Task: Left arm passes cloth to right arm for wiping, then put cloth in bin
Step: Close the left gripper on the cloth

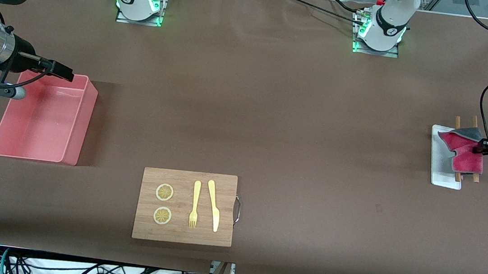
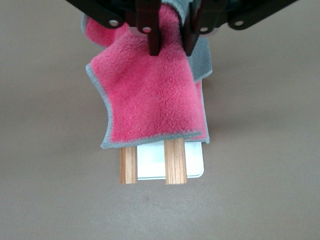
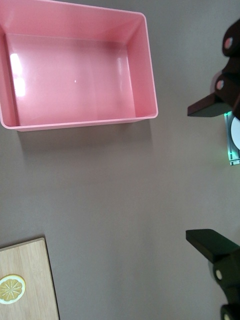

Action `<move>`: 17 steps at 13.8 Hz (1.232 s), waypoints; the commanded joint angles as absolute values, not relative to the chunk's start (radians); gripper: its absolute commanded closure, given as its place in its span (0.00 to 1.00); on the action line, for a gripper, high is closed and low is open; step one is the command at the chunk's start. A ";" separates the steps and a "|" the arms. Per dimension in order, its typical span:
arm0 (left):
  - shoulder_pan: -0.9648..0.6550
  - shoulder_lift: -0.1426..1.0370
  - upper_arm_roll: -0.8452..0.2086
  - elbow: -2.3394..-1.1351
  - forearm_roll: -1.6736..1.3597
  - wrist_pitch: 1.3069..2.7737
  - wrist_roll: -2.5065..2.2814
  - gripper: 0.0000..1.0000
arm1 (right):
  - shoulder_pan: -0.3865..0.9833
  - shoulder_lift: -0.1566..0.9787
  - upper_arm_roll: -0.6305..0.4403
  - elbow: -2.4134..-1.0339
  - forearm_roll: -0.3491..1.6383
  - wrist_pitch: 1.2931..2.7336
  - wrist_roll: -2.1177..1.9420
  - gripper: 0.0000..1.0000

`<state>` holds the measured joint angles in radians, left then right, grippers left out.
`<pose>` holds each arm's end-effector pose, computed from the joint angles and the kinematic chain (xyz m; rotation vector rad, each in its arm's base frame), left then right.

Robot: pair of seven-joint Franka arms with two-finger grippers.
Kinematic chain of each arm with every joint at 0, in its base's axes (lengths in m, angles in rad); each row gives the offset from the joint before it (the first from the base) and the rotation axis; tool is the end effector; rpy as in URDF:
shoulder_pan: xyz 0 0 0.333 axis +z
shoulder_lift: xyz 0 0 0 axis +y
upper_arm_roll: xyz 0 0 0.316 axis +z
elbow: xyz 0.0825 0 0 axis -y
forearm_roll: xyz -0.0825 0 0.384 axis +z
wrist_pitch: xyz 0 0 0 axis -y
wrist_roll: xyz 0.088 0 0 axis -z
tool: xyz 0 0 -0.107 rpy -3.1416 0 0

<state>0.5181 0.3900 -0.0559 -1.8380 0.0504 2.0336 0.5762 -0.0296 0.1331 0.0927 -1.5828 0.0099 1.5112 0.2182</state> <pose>0.5497 0.2792 0.3030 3.0445 -0.2116 -0.2733 0.5789 0.0347 0.5390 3.1091 -0.2416 -0.3211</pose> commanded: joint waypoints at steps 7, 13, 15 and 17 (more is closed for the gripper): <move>0.538 0.399 -0.066 -1.801 0.029 1.990 0.612 0.79 | -0.014 0.138 0.097 -1.566 0.026 1.497 0.282 0.01; 0.540 0.399 -0.067 -1.795 0.028 1.988 0.618 0.79 | -0.014 0.141 0.097 -1.566 0.026 1.497 0.282 0.01; 0.545 0.399 -0.067 -1.795 0.028 1.988 0.620 0.89 | -0.014 0.141 0.097 -1.566 0.026 1.497 0.282 0.01; 0.546 0.402 -0.067 -1.795 0.025 1.988 0.620 0.99 | -0.014 0.141 0.097 -1.566 0.026 1.497 0.282 0.01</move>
<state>0.5295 0.3900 -0.0560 -1.8214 0.0503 2.0128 0.5892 -0.0163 0.1348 0.0961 -1.5828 0.0109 1.5112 0.2670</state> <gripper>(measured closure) 0.890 0.004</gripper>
